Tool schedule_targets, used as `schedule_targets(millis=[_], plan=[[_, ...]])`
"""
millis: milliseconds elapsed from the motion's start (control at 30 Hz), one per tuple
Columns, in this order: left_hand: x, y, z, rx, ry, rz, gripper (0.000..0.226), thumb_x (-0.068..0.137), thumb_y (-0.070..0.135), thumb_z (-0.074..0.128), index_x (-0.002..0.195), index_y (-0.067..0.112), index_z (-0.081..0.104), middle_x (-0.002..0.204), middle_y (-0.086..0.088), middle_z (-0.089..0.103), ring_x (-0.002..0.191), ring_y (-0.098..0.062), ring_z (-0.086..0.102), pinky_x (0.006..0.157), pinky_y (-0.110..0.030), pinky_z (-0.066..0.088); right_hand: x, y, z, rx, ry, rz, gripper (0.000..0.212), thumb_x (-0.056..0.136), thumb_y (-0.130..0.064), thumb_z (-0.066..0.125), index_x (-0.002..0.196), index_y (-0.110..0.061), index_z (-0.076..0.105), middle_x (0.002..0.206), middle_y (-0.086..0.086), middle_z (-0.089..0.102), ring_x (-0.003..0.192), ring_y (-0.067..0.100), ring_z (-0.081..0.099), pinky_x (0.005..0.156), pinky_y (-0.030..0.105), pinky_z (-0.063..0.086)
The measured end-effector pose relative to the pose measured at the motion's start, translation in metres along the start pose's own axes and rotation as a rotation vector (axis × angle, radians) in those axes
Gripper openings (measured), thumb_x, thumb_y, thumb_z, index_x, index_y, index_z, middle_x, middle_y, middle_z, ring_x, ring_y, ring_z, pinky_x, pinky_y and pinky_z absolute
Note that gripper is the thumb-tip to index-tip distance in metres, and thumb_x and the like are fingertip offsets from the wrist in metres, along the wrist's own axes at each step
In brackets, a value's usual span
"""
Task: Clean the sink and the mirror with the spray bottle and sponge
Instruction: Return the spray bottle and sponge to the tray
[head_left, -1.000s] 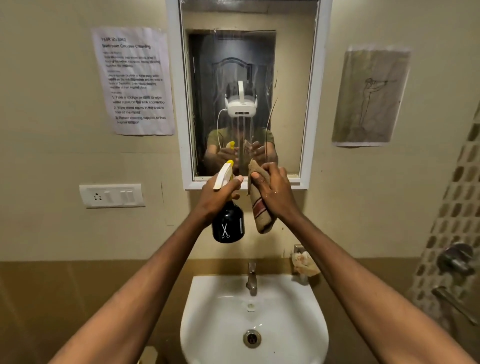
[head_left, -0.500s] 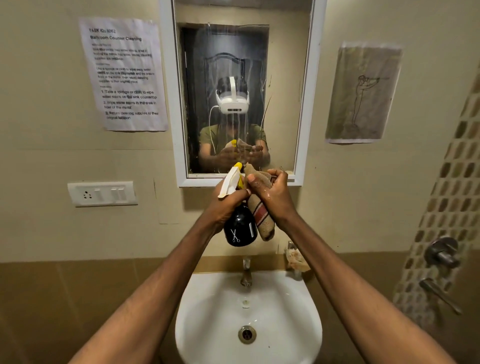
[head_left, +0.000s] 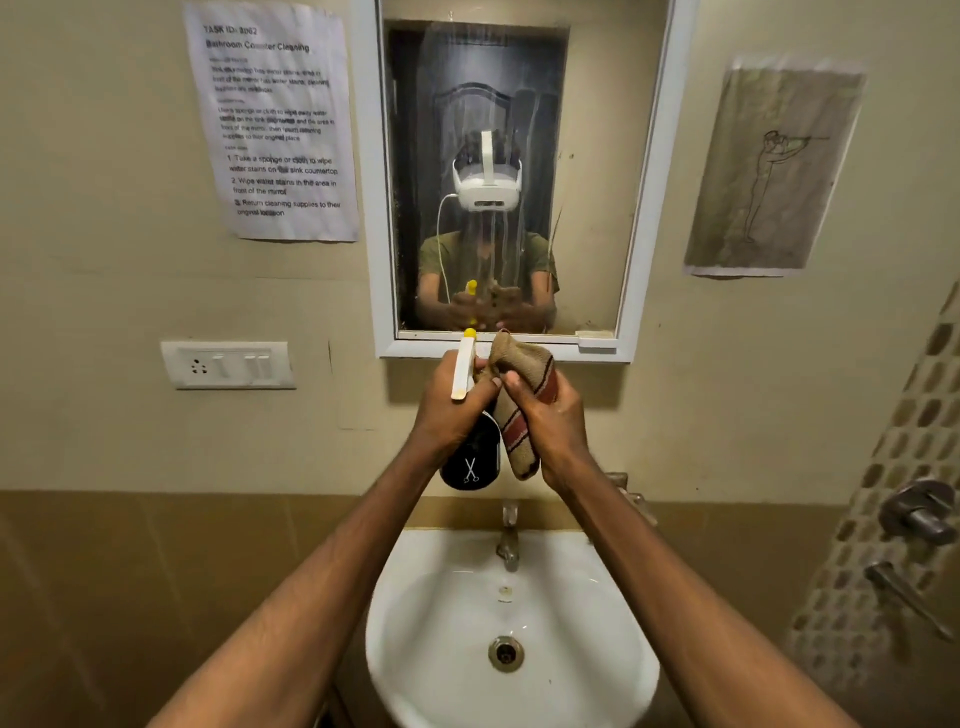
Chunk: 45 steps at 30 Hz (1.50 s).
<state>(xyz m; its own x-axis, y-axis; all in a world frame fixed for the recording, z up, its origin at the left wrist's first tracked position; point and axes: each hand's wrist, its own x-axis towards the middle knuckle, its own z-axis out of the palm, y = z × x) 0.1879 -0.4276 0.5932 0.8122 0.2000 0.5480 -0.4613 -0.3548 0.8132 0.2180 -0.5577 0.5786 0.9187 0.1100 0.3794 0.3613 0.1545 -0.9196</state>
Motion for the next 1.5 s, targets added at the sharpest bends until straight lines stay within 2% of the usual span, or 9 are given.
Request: schedule_targets(millis=[133,333,467,567,900,1100,1233,1333,1500], plan=[[-0.018,-0.013,-0.025,0.041,0.049,-0.073,0.029,0.082,0.038,0.066,0.095,0.015,0.053,0.084,-0.004,0.063,0.076,-0.017,0.061,0.069,-0.035,0.050,-0.003,0.010,0.020,0.066,-0.018,-0.013,0.032,0.081,-0.024,0.075,0.111,-0.018,0.065,0.104,0.003,0.072,0.098,0.020,0.068,0.091,0.047,0.053],[-0.053,-0.047,-0.091,0.124,0.182,-0.169,0.034,0.077,0.051,0.067,0.091,0.023,0.053,0.087,-0.007,0.064,0.085,-0.030,0.065,0.074,-0.053,0.054,-0.015,0.039,0.072,0.077,-0.115,0.050,0.028,0.076,-0.026,0.079,0.102,-0.021,0.069,0.098,0.003,0.074,0.093,0.020,0.070,0.088,0.047,0.055],[-0.084,-0.057,-0.138,0.166,0.245,-0.168,0.027,0.087,0.033,0.065,0.097,0.012,0.053,0.087,-0.003,0.066,0.077,-0.008,0.066,0.067,-0.023,0.051,-0.033,0.060,0.116,0.098,-0.210,0.112,0.029,0.076,-0.025,0.079,0.103,-0.015,0.070,0.097,0.004,0.074,0.091,0.021,0.070,0.086,0.042,0.056],[-0.105,-0.070,-0.175,0.216,0.295,-0.186,0.027,0.087,0.038,0.064,0.101,0.017,0.056,0.094,0.000,0.064,0.086,-0.016,0.063,0.073,-0.028,0.050,-0.049,0.074,0.153,0.134,-0.272,0.166,0.028,0.077,-0.021,0.079,0.101,-0.012,0.069,0.096,0.007,0.073,0.090,0.021,0.071,0.083,0.039,0.057],[-0.153,-0.139,-0.288,0.203,0.362,-0.294,0.042,0.086,0.039,0.063,0.119,0.015,0.056,0.103,0.006,0.061,0.087,-0.008,0.058,0.075,-0.018,0.045,-0.091,0.134,0.268,0.165,-0.370,0.388,0.038,0.079,-0.026,0.077,0.111,-0.011,0.064,0.104,0.009,0.071,0.094,0.025,0.070,0.085,0.047,0.056],[-0.170,-0.188,-0.317,0.107,0.367,-0.362,0.051,0.083,0.040,0.065,0.126,0.015,0.053,0.111,0.003,0.062,0.095,-0.009,0.057,0.081,-0.023,0.047,-0.113,0.166,0.309,0.184,-0.375,0.481,0.027,0.091,-0.017,0.064,0.114,-0.003,0.061,0.101,0.011,0.070,0.083,0.019,0.071,0.067,0.028,0.058],[-0.187,-0.232,-0.330,0.115,0.331,-0.441,0.060,0.080,0.051,0.066,0.127,0.017,0.052,0.108,-0.013,0.061,0.090,-0.015,0.058,0.081,-0.034,0.048,-0.116,0.212,0.324,0.072,-0.439,0.495,0.024,0.090,-0.029,0.065,0.106,-0.012,0.067,0.102,0.012,0.071,0.094,0.029,0.069,0.081,0.043,0.057],[-0.204,-0.273,-0.333,0.143,0.302,-0.478,0.058,0.080,0.055,0.065,0.125,0.021,0.052,0.109,-0.014,0.061,0.094,-0.022,0.060,0.086,-0.045,0.050,-0.119,0.254,0.335,-0.053,-0.471,0.490,0.032,0.090,-0.039,0.063,0.107,-0.013,0.067,0.098,0.008,0.072,0.092,0.026,0.069,0.079,0.039,0.058],[-0.241,-0.355,-0.331,0.113,0.332,-0.524,0.052,0.082,0.042,0.068,0.126,0.018,0.054,0.118,0.003,0.063,0.111,-0.011,0.060,0.096,-0.028,0.050,-0.136,0.345,0.356,-0.151,-0.530,0.574,0.026,0.090,-0.050,0.056,0.095,-0.028,0.068,0.094,0.004,0.072,0.087,0.021,0.070,0.080,0.042,0.058]])
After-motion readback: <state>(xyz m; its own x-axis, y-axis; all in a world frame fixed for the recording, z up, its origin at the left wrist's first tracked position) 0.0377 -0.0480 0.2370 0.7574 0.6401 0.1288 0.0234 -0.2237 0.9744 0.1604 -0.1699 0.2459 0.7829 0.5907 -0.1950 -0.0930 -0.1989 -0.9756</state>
